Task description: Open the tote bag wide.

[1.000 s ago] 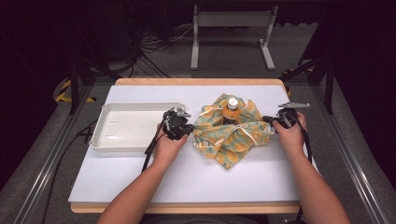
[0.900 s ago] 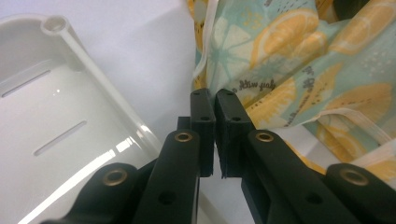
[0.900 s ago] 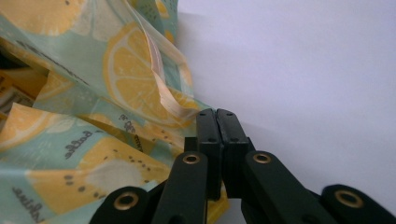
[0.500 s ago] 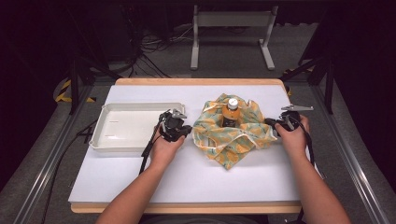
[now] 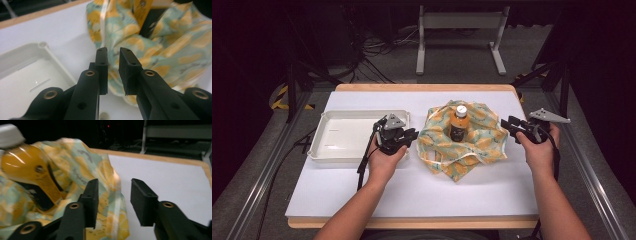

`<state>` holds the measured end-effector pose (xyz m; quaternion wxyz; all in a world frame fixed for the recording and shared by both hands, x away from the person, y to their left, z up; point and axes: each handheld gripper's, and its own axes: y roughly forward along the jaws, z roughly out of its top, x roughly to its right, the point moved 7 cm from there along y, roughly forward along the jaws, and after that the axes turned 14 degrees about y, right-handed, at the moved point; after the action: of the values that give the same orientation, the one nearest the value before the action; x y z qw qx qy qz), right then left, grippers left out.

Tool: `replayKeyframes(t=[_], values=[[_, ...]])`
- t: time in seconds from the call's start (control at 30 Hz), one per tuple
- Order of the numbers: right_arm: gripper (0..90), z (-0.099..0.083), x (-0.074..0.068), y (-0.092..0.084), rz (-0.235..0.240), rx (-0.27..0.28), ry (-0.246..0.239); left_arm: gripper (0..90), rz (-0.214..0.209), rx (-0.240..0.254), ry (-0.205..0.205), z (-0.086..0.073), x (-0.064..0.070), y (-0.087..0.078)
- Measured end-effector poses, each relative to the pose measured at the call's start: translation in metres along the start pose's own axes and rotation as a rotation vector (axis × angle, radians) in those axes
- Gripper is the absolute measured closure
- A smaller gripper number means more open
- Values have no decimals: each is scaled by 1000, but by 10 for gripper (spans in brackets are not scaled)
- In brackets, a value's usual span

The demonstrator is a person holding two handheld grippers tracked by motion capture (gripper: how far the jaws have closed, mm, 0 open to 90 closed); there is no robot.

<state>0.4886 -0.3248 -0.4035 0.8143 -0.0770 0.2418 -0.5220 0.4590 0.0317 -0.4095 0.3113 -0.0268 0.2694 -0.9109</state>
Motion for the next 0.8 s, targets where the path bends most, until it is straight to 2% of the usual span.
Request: replayKeyframes(t=[0.07, 0.1, 0.17, 0.27, 0.33, 0.37, 0.4, 0.43, 0.53, 0.63, 0.73, 0.8], values=[[643, 3, -12, -6, 16, 16, -25, 766, -12, 21, 21, 6, 5, 1], [661, 3, -16, -7, 21, 18, -37, 758, -19, 36, 45, 11, 8, 2], [696, 3, -30, -11, 43, 19, -63, 738, -47, 63, 70, 16, 13, 5], [729, -5, -50, -10, 105, -10, -65, 740, -93, 78, 68, 21, 18, 14], [724, -13, -60, -5, 134, -39, -80, 739, -114, 56, 89, 22, 24, 25], [715, -19, -66, -1, 148, -66, -83, 734, -114, 56, 89, 22, 24, 25], [715, -19, -66, -1, 148, -66, -83, 734, -120, 40, 103, 22, 26, 30], [679, -26, -74, 4, 162, -87, -100, 722, -135, 24, 102, 21, 30, 39], [586, -36, -82, 12, 183, -110, -116, 714, -146, -1, 99, 18, 33, 48], [411, -46, -85, 20, 192, -131, -132, 686, -158, -38, 107, 12, 36, 55], [357, -52, -87, 22, 203, -141, -145, 662, -166, -67, 107, 6, 37, 59], [329, -59, -87, 24, 211, -157, -161, 624, -170, -111, 102, -1, 38, 63]])
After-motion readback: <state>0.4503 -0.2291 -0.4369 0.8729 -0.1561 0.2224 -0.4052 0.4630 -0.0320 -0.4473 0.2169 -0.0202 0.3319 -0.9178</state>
